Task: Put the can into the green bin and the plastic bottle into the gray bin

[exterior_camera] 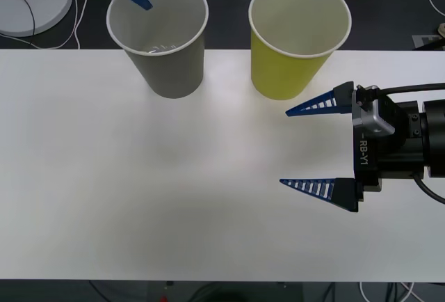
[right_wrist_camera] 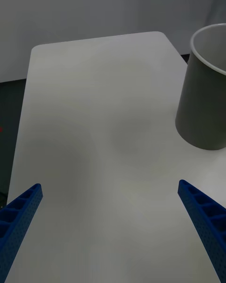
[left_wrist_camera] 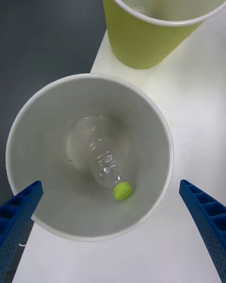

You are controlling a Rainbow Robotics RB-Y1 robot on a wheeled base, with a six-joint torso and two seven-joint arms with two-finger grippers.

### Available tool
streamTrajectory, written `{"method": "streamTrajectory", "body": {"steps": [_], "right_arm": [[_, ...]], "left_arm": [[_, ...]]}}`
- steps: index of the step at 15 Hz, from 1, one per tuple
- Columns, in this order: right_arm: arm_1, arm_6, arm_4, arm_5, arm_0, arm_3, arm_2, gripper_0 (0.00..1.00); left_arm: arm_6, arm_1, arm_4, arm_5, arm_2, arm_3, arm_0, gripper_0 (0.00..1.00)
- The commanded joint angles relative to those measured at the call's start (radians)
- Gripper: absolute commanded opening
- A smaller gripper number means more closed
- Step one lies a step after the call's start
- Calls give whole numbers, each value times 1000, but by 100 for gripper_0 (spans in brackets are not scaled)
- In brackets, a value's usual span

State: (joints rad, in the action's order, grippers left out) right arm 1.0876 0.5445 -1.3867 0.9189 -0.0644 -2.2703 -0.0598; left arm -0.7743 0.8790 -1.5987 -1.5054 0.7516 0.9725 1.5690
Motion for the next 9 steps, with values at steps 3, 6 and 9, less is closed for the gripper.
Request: {"method": "streamTrajectory", "body": {"steps": [3,6,9], "right_arm": [[0,0,0,0,0,0,0,100],[0,0,0,0,0,0,0,100],[0,0,0,0,0,0,0,100]], "left_arm": [[3,149,128,48,0,179,-110,100],[13,245,227,79,-1,278,-178,100],[35,327,306,117,-1,367,-244,100]]}}
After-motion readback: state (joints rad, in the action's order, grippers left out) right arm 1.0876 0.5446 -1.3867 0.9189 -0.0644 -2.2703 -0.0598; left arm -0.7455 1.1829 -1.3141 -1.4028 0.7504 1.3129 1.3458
